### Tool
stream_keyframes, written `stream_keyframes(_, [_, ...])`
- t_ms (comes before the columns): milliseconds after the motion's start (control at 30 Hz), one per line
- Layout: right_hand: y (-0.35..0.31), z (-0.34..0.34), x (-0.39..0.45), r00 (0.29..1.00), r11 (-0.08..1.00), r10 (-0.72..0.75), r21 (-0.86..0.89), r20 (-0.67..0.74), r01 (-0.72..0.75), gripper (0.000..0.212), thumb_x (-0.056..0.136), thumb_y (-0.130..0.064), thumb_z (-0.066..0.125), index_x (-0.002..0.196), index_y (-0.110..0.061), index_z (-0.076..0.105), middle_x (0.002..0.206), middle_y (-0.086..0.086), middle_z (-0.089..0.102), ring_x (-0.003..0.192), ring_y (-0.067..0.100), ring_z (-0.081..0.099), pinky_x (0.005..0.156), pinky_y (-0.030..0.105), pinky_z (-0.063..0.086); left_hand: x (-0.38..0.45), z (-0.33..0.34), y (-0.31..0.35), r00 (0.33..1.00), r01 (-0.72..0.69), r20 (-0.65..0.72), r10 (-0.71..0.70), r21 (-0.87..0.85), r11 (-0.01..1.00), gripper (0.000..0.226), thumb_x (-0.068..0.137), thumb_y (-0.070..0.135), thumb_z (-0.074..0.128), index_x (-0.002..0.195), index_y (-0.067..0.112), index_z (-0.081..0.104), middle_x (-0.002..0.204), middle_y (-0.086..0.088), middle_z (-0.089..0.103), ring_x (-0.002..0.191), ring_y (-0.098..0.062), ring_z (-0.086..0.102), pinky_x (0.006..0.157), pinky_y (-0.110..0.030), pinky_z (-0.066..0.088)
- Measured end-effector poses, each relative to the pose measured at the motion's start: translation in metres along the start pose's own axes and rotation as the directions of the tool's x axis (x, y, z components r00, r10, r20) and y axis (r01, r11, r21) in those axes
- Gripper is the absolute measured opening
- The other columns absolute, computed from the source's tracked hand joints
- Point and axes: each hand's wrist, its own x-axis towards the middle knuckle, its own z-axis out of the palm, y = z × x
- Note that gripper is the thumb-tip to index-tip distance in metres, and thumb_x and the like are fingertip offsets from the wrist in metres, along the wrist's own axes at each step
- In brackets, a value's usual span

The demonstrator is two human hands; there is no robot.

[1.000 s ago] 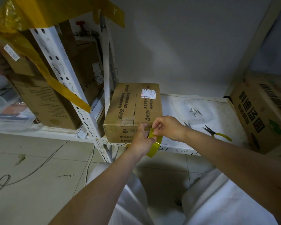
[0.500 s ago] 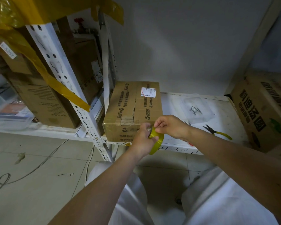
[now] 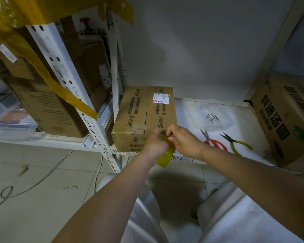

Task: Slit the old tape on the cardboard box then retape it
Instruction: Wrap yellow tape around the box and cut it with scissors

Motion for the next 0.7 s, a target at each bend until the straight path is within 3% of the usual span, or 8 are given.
stream_keyframes(133, [0.004, -0.015, 0.008, 0.994, 0.984, 0.105, 0.15, -0.042, -0.097, 0.012, 0.096, -0.01, 0.052, 0.104, -0.015, 0.06, 0.093, -0.001, 0.056, 0.087, 0.013, 0.053, 0.079, 0.023, 0.044, 0.002, 0.001, -0.008, 1.0, 0.002, -0.025, -0.002, 0.003, 1.0, 0.02, 0.089, 0.002, 0.057, 0.082, 0.021, 0.058, 0.079, -0.001, 0.059, 0.07, -0.018, 0.052, 0.068, -0.028, 0.043])
stream_keyframes(233, [0.015, -0.025, 0.007, 0.986, 0.952, 0.161, 0.257, 0.041, -0.166, 0.022, 0.092, -0.017, 0.061, 0.112, -0.007, 0.064, 0.099, 0.004, 0.061, 0.094, 0.015, 0.056, 0.086, 0.026, 0.046, 0.003, -0.003, -0.012, 0.999, 0.007, -0.034, -0.008, -0.032, 0.999, 0.021, 0.09, 0.005, 0.058, 0.081, 0.023, 0.059, 0.085, 0.0, 0.061, 0.076, -0.019, 0.054, 0.076, -0.033, 0.046])
stream_keyframes(333, [0.019, -0.024, 0.001, 0.984, 0.926, 0.15, 0.334, 0.097, -0.174, 0.018, 0.085, -0.015, 0.07, 0.1, -0.005, 0.071, 0.099, 0.01, 0.069, 0.089, 0.011, 0.059, 0.08, 0.018, 0.047, 0.003, -0.005, -0.01, 0.999, -0.04, -0.017, 0.039, -0.029, 0.999, 0.017, 0.091, 0.005, 0.057, 0.086, 0.022, 0.057, 0.085, 0.004, 0.059, 0.073, -0.013, 0.051, 0.067, -0.028, 0.043])
stream_keyframes(433, [0.015, -0.018, 0.0, 0.986, 0.917, 0.164, 0.365, 0.015, -0.159, 0.008, 0.081, -0.009, 0.074, 0.089, -0.008, 0.074, 0.087, 0.005, 0.07, 0.079, 0.007, 0.058, 0.073, 0.016, 0.047, 0.002, -0.002, -0.006, 0.996, -0.087, 0.0, 0.087, -0.006, 0.996, 0.014, 0.091, 0.005, 0.058, 0.089, 0.019, 0.054, 0.086, 0.004, 0.057, 0.07, -0.011, 0.049, 0.06, -0.024, 0.04])
stream_keyframes(600, [0.01, -0.014, 0.001, 0.991, 0.988, 0.106, 0.123, -0.083, -0.095, 0.002, 0.084, -0.016, 0.071, 0.085, -0.015, 0.072, 0.082, -0.005, 0.063, 0.079, 0.008, 0.056, 0.065, 0.009, 0.04, 0.002, 0.001, -0.008, 0.996, -0.089, -0.002, 0.089, 0.015, 0.996, 0.014, 0.09, 0.007, 0.06, 0.093, 0.019, 0.053, 0.087, 0.004, 0.056, 0.075, -0.011, 0.051, 0.063, -0.026, 0.041])
stream_keyframes(700, [0.012, -0.007, 0.001, 0.99, 0.994, 0.003, -0.106, -0.139, -0.018, 0.007, 0.087, -0.021, 0.067, 0.086, -0.015, 0.07, 0.085, -0.007, 0.057, 0.085, 0.013, 0.053, 0.07, 0.021, 0.038, 0.002, 0.001, -0.008, 0.998, -0.061, -0.019, 0.061, -0.019, 0.998, 0.019, 0.089, 0.009, 0.063, 0.097, 0.019, 0.05, 0.091, -0.002, 0.059, 0.084, -0.019, 0.056, 0.075, -0.034, 0.048])
